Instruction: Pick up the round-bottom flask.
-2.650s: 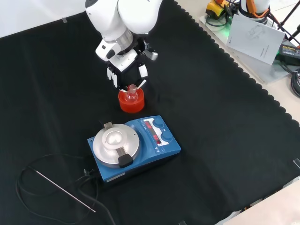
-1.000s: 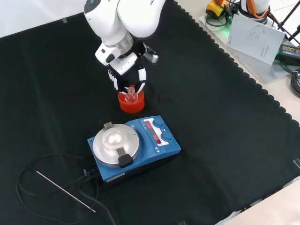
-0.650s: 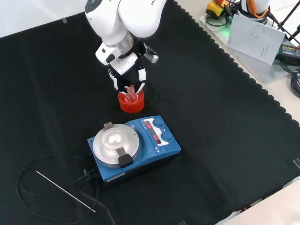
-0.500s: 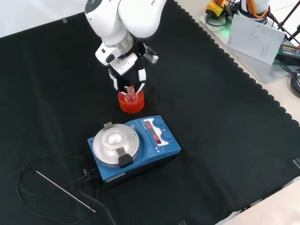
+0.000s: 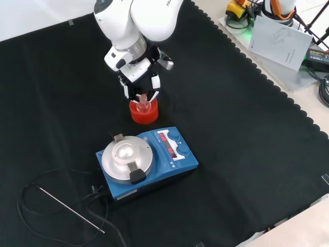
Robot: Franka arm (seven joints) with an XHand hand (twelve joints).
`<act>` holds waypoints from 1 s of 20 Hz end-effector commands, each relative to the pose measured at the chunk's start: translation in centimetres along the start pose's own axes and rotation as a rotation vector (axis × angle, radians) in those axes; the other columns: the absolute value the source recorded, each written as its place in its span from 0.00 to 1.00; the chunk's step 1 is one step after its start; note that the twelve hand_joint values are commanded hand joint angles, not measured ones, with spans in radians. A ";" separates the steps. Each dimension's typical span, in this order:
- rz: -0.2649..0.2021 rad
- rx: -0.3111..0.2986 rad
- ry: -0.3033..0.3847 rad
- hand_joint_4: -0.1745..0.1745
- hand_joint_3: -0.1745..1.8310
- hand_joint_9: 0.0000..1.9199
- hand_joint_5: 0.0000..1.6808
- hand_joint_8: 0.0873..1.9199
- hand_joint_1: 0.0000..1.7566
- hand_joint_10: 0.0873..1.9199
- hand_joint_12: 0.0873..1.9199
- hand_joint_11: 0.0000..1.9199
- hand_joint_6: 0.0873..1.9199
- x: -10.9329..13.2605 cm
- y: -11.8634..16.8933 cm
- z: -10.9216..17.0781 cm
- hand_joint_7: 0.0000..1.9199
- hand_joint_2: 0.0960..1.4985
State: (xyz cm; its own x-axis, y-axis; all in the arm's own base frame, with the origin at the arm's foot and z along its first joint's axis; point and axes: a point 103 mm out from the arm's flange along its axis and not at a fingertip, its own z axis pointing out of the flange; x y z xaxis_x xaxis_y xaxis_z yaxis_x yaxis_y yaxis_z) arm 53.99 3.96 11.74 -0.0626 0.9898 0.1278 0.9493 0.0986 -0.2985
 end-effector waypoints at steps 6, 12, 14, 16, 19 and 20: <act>0.003 -0.019 -0.003 0.00 0.58 0.84 0.75 0.26 0.76 0.18 0.49 0.73 0.34 0.1 -0.4 -0.8 0.78 0.25; 0.002 -0.022 -0.002 0.00 0.59 0.85 0.74 0.28 0.76 0.17 0.49 0.74 0.36 0.1 -0.5 -0.9 0.77 0.25; 0.003 -0.024 -0.008 0.00 0.59 0.85 0.74 0.28 0.76 0.17 0.49 0.74 0.36 0.2 -0.5 -1.1 0.77 0.25; 0.003 -0.024 -0.008 0.00 0.59 0.85 0.74 0.28 0.76 0.17 0.49 0.75 0.36 0.2 -0.6 -1.2 0.77 0.24; 0.003 -0.025 -0.009 0.00 0.59 0.85 0.74 0.28 0.76 0.17 0.48 0.76 0.36 0.3 -0.6 -1.4 0.78 0.24; 0.002 -0.026 -0.009 0.00 0.60 0.85 0.74 0.28 0.76 0.17 0.48 0.76 0.36 0.3 -0.6 -1.5 0.78 0.24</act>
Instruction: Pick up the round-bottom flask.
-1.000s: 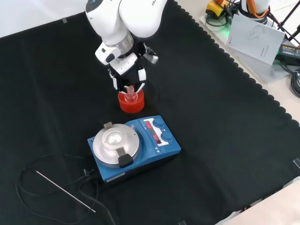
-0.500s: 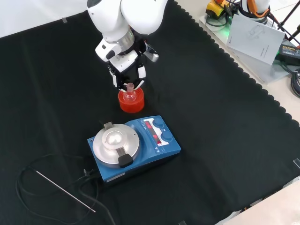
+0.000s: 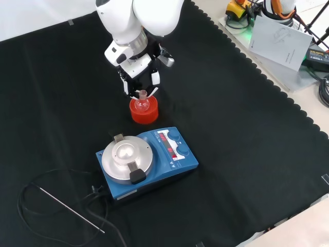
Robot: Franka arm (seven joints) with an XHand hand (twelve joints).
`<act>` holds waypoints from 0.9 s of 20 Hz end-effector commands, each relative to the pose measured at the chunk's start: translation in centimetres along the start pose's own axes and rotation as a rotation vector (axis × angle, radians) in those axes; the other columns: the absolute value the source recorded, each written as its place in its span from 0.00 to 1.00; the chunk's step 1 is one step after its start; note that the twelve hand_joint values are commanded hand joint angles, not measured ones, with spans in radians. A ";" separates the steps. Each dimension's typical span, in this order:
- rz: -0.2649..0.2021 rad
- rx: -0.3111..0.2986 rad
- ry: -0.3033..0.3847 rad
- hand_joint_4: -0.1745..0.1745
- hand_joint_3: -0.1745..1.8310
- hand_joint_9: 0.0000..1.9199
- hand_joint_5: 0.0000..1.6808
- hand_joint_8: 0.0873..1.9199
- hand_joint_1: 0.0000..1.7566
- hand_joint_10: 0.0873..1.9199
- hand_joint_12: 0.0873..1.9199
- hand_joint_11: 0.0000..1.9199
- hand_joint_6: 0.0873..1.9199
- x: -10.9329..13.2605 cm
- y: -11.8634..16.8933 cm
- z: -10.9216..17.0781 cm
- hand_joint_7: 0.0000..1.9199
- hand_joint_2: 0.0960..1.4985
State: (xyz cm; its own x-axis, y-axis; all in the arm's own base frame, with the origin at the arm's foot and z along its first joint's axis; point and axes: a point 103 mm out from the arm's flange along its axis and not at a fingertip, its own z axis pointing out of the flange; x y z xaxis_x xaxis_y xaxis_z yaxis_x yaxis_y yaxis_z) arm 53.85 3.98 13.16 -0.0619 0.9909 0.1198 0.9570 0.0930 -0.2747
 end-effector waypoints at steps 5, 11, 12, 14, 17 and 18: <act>-0.002 -0.007 -0.003 0.00 0.60 0.86 0.74 0.29 0.76 0.17 0.47 0.77 0.37 0.2 -0.3 -1.0 0.78 0.23; 0.005 -0.007 -0.010 0.00 0.61 0.86 0.75 0.29 0.76 0.17 0.46 0.77 0.37 0.2 -1.0 -2.4 0.78 0.23; 0.006 -0.006 -0.010 0.00 0.61 0.86 0.75 0.29 0.76 0.17 0.46 0.78 0.37 0.2 -1.0 -2.4 0.78 0.23; 0.005 -0.010 -0.014 0.00 0.61 0.86 0.75 0.29 0.76 0.17 0.46 0.78 0.37 0.3 -1.2 -2.5 0.78 0.23; 0.004 -0.015 -0.010 0.00 0.61 0.87 0.75 0.29 0.76 0.16 0.46 0.78 0.37 0.4 -1.3 -2.7 0.78 0.23; 0.004 -0.017 -0.012 0.00 0.61 0.87 0.75 0.29 0.76 0.16 0.46 0.78 0.37 0.4 -1.3 -2.7 0.78 0.22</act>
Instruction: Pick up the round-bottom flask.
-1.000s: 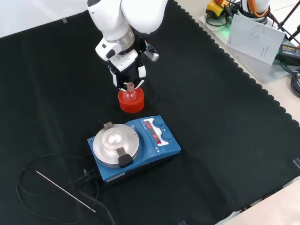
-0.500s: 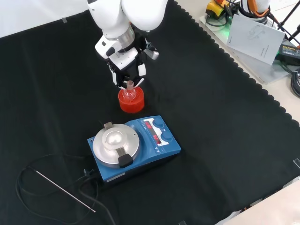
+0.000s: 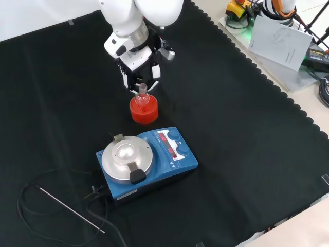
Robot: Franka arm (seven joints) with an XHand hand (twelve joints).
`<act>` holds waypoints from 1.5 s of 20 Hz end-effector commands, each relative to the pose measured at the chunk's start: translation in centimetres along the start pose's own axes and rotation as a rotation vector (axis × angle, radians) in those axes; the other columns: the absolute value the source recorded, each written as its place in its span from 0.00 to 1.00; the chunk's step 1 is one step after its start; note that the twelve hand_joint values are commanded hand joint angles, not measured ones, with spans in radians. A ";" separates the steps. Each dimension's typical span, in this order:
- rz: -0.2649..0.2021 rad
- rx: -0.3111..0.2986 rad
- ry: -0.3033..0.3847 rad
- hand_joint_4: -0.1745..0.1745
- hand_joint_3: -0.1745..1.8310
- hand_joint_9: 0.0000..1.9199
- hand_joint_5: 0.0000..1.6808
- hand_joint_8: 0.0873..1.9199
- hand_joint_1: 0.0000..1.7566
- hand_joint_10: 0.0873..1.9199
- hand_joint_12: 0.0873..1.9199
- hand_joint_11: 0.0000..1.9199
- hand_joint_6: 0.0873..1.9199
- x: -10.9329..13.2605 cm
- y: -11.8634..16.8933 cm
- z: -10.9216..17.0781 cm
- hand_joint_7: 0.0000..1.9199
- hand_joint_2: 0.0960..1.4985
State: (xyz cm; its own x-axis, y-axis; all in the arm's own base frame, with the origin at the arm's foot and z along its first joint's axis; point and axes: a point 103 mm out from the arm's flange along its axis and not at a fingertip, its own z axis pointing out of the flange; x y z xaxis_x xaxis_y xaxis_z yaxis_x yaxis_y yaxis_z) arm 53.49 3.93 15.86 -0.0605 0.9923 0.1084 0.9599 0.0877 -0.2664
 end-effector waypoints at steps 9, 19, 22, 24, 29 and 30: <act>-0.005 -0.018 -0.013 0.00 0.61 0.87 0.75 0.29 0.76 0.16 0.46 0.79 0.37 0.6 -0.7 -1.0 0.78 0.22; -0.018 -0.016 -0.032 0.00 0.62 0.88 0.75 0.29 0.76 0.16 0.45 0.79 0.37 1.5 -1.4 -1.1 0.78 0.21; -0.019 -0.019 -0.029 0.00 0.62 0.88 0.75 0.29 0.76 0.16 0.45 0.79 0.37 1.6 -1.4 -1.3 0.78 0.21; -0.017 -0.023 -0.032 0.00 0.62 0.88 0.75 0.28 0.76 0.16 0.45 0.79 0.37 1.6 -1.5 -1.3 0.79 0.21; -0.018 -0.029 -0.032 0.00 0.63 0.88 0.76 0.28 0.76 0.15 0.44 0.80 0.37 1.7 -1.6 -1.5 0.79 0.21; -0.018 -0.029 -0.033 0.00 0.63 0.88 0.76 0.28 0.76 0.15 0.44 0.80 0.37 1.7 -1.7 -1.5 0.79 0.21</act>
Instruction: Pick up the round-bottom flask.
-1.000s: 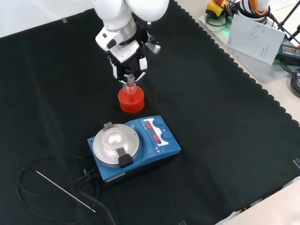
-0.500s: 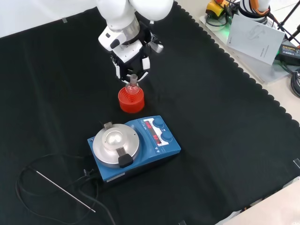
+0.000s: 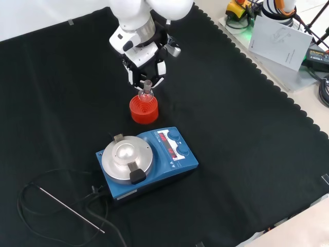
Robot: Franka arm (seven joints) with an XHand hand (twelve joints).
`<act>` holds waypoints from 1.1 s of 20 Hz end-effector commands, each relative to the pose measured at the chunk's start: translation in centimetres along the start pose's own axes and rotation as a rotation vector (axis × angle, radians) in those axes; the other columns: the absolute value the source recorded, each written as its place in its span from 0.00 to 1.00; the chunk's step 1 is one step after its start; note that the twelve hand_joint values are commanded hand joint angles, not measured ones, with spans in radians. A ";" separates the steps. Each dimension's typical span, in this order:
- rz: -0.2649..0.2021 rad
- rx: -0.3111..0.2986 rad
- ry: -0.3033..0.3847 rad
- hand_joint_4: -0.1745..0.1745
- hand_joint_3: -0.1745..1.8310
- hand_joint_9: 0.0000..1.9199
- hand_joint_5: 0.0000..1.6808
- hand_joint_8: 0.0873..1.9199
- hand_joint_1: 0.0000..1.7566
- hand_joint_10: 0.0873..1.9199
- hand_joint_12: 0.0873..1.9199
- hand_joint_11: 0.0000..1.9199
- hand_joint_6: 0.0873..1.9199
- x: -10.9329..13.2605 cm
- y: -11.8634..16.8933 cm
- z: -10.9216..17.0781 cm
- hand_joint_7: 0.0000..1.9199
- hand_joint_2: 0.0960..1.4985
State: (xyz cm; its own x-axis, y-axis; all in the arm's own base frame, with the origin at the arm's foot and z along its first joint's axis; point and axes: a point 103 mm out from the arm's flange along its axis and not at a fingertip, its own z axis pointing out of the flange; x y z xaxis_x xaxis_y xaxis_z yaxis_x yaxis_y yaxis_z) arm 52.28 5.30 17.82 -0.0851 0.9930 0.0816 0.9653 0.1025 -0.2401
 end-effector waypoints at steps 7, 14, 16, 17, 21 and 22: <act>0.001 -0.011 -0.009 0.00 0.63 0.88 0.76 0.28 0.76 0.15 0.44 0.80 0.37 0.3 -0.4 -0.9 0.79 0.21; 0.003 -0.022 -0.018 0.00 0.63 0.89 0.76 0.28 0.76 0.15 0.44 0.81 0.37 0.6 -0.8 -1.1 0.79 0.20; 0.003 -0.019 -0.018 0.00 0.63 0.89 0.76 0.28 0.76 0.15 0.44 0.81 0.37 0.7 -1.0 -1.1 0.79 0.20; 0.001 -0.018 -0.018 0.00 0.63 0.89 0.76 0.28 0.76 0.15 0.44 0.81 0.37 0.8 -1.1 -1.0 0.79 0.20; -0.005 -0.029 -0.018 0.00 0.63 0.89 0.76 0.28 0.76 0.15 0.43 0.81 0.37 1.0 -1.5 -1.3 0.79 0.20; -0.006 -0.032 -0.018 0.00 0.63 0.89 0.76 0.28 0.76 0.15 0.43 0.81 0.37 1.1 -1.6 -1.4 0.79 0.20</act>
State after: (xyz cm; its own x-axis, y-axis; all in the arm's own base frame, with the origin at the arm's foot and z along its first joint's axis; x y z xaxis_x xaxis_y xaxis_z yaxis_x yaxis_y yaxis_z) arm 51.25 5.94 19.37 -0.0902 0.9938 0.0650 0.9706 0.1023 -0.2181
